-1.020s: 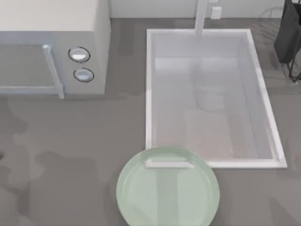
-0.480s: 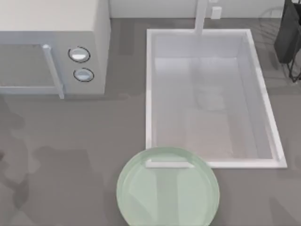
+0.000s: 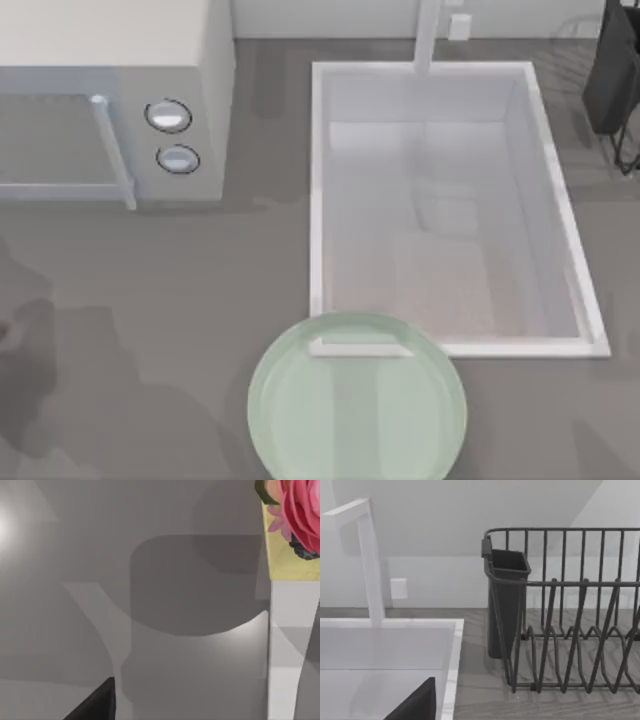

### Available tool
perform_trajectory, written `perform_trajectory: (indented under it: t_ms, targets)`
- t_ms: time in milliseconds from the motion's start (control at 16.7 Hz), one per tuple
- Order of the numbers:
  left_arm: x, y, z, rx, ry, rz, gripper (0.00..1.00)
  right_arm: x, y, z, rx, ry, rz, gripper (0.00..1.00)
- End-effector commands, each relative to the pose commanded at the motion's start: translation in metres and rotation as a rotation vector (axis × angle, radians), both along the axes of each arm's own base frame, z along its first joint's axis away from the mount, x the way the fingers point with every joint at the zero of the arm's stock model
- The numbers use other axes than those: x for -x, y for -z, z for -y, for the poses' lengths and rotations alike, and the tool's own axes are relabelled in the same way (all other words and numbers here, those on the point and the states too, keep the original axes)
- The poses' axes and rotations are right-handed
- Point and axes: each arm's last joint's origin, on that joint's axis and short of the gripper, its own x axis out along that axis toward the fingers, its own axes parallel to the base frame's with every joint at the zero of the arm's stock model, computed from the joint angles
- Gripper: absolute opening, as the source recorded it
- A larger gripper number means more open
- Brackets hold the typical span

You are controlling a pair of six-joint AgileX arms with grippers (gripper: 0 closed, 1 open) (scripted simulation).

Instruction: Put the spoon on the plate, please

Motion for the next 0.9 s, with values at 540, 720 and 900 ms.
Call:
perform_trajectory:
  t_ms: [540, 720, 900]
  targets:
    - [0.004, 0.024, 0.001, 0.003, 0.000, -0.009, 0.85, 0.000, 0.000, 0.000, 0.000, 0.000, 0.000, 1.00]
    - [0.004, 0.024, 0.001, 0.003, 0.000, -0.009, 0.62, 0.000, 0.000, 0.000, 0.000, 0.000, 0.000, 1.00]
    - [0.004, 0.024, 0.001, 0.003, 0.000, -0.009, 0.40, 0.000, 0.000, 0.000, 0.000, 0.000, 0.000, 1.00]
